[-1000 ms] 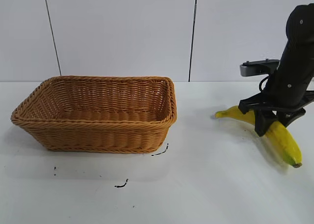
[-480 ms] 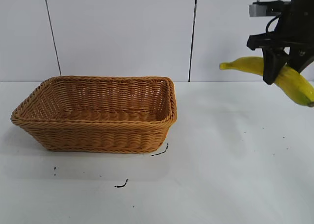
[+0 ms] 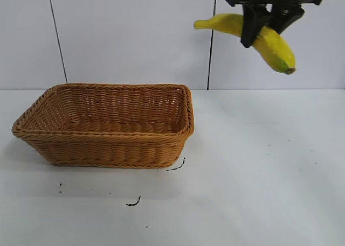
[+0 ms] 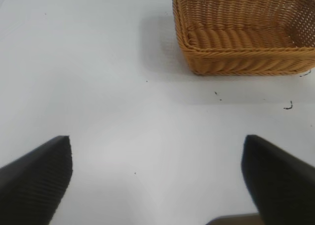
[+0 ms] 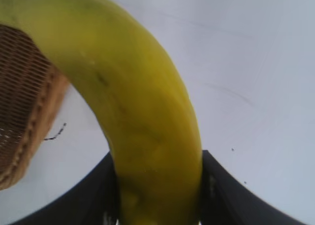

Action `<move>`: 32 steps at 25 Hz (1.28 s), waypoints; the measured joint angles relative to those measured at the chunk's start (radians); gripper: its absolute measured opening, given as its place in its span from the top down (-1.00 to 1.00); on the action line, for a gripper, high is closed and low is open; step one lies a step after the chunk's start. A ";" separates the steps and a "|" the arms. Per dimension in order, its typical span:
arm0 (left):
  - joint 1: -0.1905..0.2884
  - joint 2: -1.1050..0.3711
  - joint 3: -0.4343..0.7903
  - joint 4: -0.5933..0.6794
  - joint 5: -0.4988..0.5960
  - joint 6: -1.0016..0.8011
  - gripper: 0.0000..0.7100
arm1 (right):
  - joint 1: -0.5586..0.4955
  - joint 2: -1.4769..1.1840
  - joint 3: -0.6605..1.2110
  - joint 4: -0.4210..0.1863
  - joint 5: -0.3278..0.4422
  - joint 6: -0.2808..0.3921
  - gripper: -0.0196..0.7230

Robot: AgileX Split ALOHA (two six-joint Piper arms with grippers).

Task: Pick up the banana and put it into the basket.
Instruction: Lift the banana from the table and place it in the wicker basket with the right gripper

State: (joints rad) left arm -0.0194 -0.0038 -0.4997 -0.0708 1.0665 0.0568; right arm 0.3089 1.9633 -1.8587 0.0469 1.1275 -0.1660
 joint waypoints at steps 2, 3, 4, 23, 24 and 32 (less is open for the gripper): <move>0.000 0.000 0.000 0.000 0.000 0.000 -0.95 | 0.054 0.017 -0.030 0.000 -0.007 -0.002 0.17; 0.000 0.000 0.000 0.000 0.000 0.000 -0.95 | 0.083 0.033 -0.051 0.000 -0.010 -0.008 0.17; 0.000 0.000 0.000 0.000 0.000 0.000 -0.95 | 0.112 0.050 -0.077 -0.003 -0.011 -0.016 0.17; 0.000 0.000 0.000 0.000 0.000 0.000 -0.95 | 0.349 0.386 -0.395 -0.047 -0.205 -0.341 0.17; 0.000 0.000 0.000 0.000 0.000 0.000 -0.95 | 0.349 0.399 -0.395 -0.047 -0.207 -0.342 0.17; 0.000 0.000 0.000 0.000 0.000 0.000 -0.95 | 0.349 0.503 -0.395 -0.010 -0.234 -0.345 0.17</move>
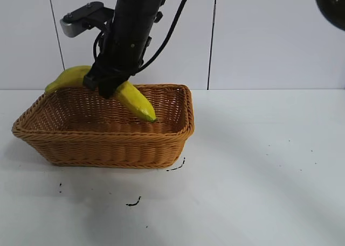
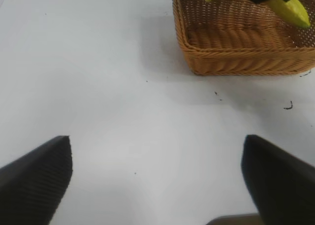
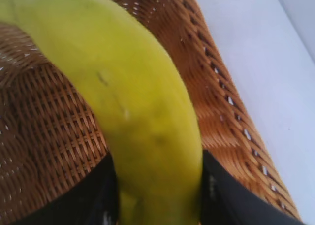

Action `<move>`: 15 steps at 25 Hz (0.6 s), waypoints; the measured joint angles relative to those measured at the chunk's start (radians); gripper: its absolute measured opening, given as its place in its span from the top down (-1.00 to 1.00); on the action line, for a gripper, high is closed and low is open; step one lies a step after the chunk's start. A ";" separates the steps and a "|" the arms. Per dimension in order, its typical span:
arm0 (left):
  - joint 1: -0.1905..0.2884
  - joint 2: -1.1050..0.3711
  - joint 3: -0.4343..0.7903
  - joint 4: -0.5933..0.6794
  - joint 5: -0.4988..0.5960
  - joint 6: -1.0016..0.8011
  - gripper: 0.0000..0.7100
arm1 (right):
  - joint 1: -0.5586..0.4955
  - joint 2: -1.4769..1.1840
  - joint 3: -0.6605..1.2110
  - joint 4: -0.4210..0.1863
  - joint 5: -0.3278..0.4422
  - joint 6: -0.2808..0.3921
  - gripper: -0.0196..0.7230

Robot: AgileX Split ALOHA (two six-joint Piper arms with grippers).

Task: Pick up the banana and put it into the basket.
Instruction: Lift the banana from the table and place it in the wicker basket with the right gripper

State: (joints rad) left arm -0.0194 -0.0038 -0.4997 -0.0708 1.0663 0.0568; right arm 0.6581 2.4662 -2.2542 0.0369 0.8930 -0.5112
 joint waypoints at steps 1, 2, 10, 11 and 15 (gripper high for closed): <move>0.000 0.000 0.000 0.000 0.000 0.000 -0.95 | 0.000 0.005 0.000 0.007 0.000 0.000 0.17; 0.000 0.000 0.000 0.000 0.000 0.000 -0.95 | 0.000 0.008 0.000 0.013 -0.001 0.000 0.17; 0.000 0.000 0.000 0.000 0.000 0.000 -0.95 | 0.000 0.009 0.000 0.017 -0.002 0.000 -0.19; 0.000 0.000 0.000 0.000 0.000 0.000 -0.95 | 0.000 0.008 0.000 0.017 -0.002 0.004 -0.43; 0.000 0.000 0.000 0.000 0.000 0.000 -0.95 | 0.000 -0.014 0.000 0.014 0.001 0.047 -0.85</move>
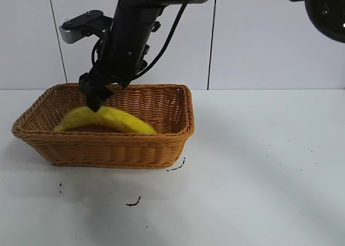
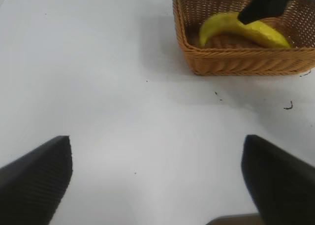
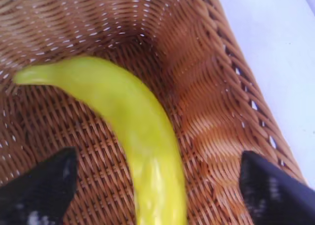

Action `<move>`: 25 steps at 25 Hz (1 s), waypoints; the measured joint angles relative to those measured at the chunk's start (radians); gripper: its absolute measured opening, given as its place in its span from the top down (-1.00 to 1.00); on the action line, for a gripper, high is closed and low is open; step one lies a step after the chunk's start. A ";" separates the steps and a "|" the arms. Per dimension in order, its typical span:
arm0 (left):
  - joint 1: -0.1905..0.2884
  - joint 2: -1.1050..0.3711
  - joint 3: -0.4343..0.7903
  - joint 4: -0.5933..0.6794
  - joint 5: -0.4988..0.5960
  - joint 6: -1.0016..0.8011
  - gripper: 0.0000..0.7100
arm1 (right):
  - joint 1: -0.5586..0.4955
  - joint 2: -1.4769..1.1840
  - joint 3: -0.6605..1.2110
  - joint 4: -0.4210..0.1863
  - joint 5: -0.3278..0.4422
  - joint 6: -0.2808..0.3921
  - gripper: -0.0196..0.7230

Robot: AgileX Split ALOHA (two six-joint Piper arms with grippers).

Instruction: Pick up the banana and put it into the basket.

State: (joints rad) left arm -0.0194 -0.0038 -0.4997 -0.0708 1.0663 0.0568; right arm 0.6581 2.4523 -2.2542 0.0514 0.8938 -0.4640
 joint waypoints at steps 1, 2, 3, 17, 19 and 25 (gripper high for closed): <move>0.000 0.000 0.000 0.000 0.000 0.000 -0.95 | 0.000 -0.008 0.000 -0.001 0.001 0.025 -0.88; 0.000 0.000 0.000 0.000 0.000 0.000 -0.95 | -0.001 -0.017 0.000 -0.001 0.005 0.059 -0.89; 0.000 0.000 0.000 0.000 0.000 0.000 -0.95 | -0.003 -0.026 0.000 -0.001 0.016 0.092 -0.91; 0.000 0.000 0.000 0.000 0.001 0.000 -0.95 | -0.207 -0.121 -0.002 0.000 0.227 0.408 -0.91; 0.000 0.000 0.000 0.000 0.001 0.000 -0.95 | -0.264 -0.121 -0.002 0.000 0.240 0.420 -0.91; 0.000 0.000 0.000 0.000 0.000 0.000 -0.95 | -0.453 -0.121 -0.002 -0.004 0.312 0.425 -0.91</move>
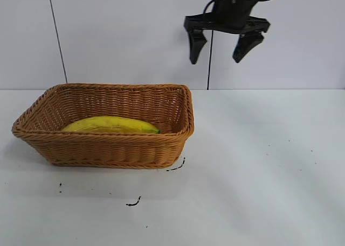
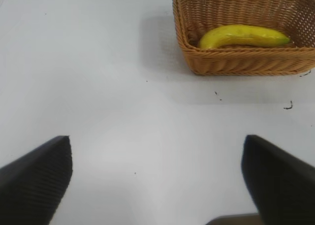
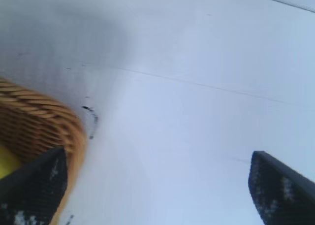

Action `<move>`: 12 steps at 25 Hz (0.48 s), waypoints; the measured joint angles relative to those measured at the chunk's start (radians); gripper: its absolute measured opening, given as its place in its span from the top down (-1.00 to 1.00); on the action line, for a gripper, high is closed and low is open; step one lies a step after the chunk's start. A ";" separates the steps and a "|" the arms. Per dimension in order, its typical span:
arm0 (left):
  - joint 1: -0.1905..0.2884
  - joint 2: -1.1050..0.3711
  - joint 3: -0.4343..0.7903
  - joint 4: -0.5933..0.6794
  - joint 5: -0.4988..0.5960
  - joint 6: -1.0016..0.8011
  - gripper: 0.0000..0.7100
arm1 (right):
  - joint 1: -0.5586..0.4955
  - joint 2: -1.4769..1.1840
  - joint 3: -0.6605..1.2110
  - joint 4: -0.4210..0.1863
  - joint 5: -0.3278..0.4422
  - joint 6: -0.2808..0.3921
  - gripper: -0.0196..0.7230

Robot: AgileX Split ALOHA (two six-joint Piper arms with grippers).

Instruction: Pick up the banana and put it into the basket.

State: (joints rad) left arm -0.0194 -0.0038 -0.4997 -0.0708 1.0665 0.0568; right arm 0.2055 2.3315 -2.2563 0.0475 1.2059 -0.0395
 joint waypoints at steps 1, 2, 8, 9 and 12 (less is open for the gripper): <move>0.000 0.000 0.000 0.000 0.000 0.000 -0.95 | -0.026 0.000 0.000 -0.001 0.005 0.000 -0.91; 0.000 0.000 0.000 0.000 0.000 0.000 -0.95 | -0.056 0.000 0.000 -0.002 0.007 0.000 -0.91; 0.000 0.000 0.000 0.000 0.000 0.000 -0.95 | -0.167 0.000 -0.001 -0.001 0.007 0.032 -0.91; 0.000 0.000 0.000 0.000 0.000 0.000 -0.95 | -0.176 0.000 -0.001 -0.001 0.007 0.033 -0.91; 0.000 0.000 0.000 0.000 0.000 0.000 -0.95 | -0.180 -0.013 0.012 -0.004 0.007 0.040 -0.91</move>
State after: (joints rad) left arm -0.0194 -0.0038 -0.4997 -0.0708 1.0665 0.0568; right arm 0.0259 2.3181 -2.2446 0.0435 1.2125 0.0000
